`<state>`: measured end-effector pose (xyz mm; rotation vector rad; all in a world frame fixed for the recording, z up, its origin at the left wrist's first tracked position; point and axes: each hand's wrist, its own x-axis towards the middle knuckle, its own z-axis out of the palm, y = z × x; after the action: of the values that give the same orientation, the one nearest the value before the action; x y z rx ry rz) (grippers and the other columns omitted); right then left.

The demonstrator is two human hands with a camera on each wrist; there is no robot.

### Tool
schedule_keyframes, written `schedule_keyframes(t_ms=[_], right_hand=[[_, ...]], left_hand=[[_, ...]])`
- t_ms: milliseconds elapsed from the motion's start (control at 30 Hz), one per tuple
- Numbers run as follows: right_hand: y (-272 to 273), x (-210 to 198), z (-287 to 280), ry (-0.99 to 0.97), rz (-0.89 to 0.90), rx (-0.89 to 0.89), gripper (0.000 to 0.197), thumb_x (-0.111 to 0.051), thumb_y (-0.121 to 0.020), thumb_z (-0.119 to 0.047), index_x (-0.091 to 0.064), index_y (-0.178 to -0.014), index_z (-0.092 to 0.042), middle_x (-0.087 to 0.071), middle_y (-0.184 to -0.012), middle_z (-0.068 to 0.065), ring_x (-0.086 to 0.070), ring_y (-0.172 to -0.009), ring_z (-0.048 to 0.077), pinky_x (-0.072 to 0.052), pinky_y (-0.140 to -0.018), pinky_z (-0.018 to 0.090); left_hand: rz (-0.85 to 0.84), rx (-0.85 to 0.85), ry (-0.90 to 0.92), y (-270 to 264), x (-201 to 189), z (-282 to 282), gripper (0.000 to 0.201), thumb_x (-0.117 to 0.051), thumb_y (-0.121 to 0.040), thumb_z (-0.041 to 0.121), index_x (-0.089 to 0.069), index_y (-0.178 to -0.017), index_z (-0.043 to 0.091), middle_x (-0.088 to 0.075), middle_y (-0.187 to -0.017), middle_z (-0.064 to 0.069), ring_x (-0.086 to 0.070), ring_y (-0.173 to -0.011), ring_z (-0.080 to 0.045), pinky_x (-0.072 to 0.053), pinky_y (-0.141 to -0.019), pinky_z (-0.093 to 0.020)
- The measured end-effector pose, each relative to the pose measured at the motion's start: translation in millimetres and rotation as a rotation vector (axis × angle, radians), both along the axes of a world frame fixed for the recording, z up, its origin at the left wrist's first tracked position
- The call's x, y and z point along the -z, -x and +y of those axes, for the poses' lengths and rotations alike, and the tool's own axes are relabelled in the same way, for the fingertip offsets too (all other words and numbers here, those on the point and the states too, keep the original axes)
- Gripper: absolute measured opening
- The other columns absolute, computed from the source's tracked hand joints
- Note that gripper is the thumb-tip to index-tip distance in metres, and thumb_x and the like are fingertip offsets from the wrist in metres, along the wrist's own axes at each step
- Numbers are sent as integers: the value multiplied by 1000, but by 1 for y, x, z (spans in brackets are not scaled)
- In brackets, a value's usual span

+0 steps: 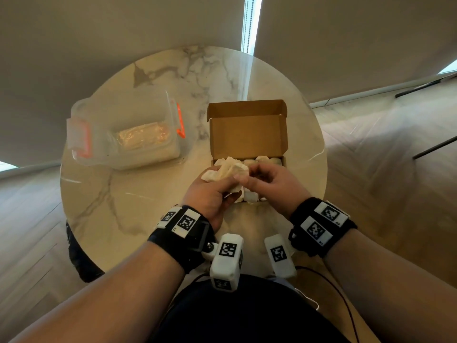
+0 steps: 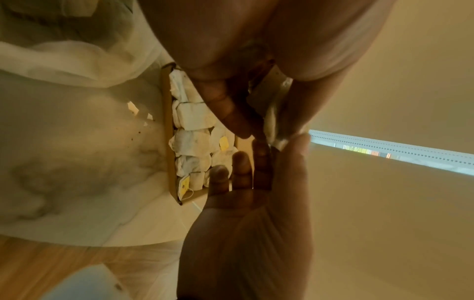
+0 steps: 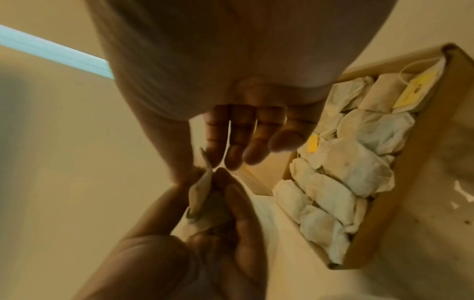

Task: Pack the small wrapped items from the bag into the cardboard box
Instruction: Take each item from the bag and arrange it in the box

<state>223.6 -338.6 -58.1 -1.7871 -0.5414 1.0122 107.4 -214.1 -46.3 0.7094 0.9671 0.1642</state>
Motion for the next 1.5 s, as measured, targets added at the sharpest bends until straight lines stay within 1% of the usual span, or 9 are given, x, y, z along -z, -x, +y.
schedule_keyframes(t_ms=[233, 367, 467, 633, 767, 1133, 1300, 1400, 1500], right_hand=[[-14, -2, -14, -226, 408, 392, 10, -71, -93, -3, -66, -100, -8, -75, -94, 9, -74, -91, 25, -64, -79, 35], [-33, 12, -31, -63, 182, 462, 20, -73, -94, -6, -63, -104, -20, -79, -97, 10, -77, -93, 32, -65, -80, 46], [-37, 33, -43, 186, -58, 345, 27, -76, -91, -13, -57, -102, -30, -78, -89, 6, -76, -81, 26, -64, -79, 46], [-25, 63, -40, 323, -290, 94, 19, -72, -93, -21, -63, -102, -35, -69, -97, -16, -65, -87, 2, -48, -74, 22], [-23, 75, -30, 357, -304, 73, 19, -71, -93, -21, -71, -109, -31, -69, -100, -13, -65, -94, 9, -52, -84, 26], [-23, 77, -18, 616, -527, -174, 28, -65, -94, -35, -69, -119, -24, -62, -102, -4, -56, -90, 17, -46, -77, 31], [-25, 46, -16, 275, -310, -27, 20, -69, -96, -46, -69, -98, -26, -69, -84, -5, -66, -81, 17, -52, -70, 30], [-23, 26, -13, -26, 83, 150, 24, -78, -92, -30, -60, -104, -19, -75, -89, 3, -74, -86, 27, -63, -79, 44], [-25, 19, -14, -88, 62, 158, 33, -81, -88, -12, -53, -104, -21, -72, -92, 6, -75, -87, 30, -64, -81, 45]], left_hand=[[18, -19, 83, -12, 4, -5, 22, -63, -101, 12, -67, -122, 5, -76, -104, -14, -74, -93, -24, -64, -73, -32], [80, -74, 62, -6, 12, 1, 20, -66, -100, 8, -66, -119, 3, -79, -101, -17, -77, -90, -25, -66, -78, -34], [143, -114, 71, 4, 20, 4, 26, -67, -99, 6, -65, -125, 3, -75, -117, -23, -76, -101, -30, -66, -81, -38], [214, -75, 43, 19, 26, 3, 20, -69, -97, 6, -70, -116, 8, -77, -114, -19, -75, -102, -30, -66, -75, -33], [247, -106, 52, 23, 29, 2, 20, -70, -95, 4, -70, -115, 7, -77, -114, -20, -76, -98, -30, -65, -69, -32], [196, -141, 74, 16, 26, 1, 21, -67, -96, 0, -67, -117, 0, -78, -110, -21, -79, -98, -31, -65, -69, -33], [165, -78, 41, -2, 20, -6, 16, -71, -95, 1, -69, -110, 5, -78, -105, -18, -78, -96, -28, -64, -70, -32], [113, 8, 12, -13, 14, -12, 10, -69, -95, 0, -68, -96, 10, -78, -88, -10, -77, -83, -22, -65, -75, -32], [87, 84, -15, -22, 10, -14, 12, -69, -95, 0, -68, -106, 7, -78, -88, -10, -77, -83, -20, -65, -76, -31]])
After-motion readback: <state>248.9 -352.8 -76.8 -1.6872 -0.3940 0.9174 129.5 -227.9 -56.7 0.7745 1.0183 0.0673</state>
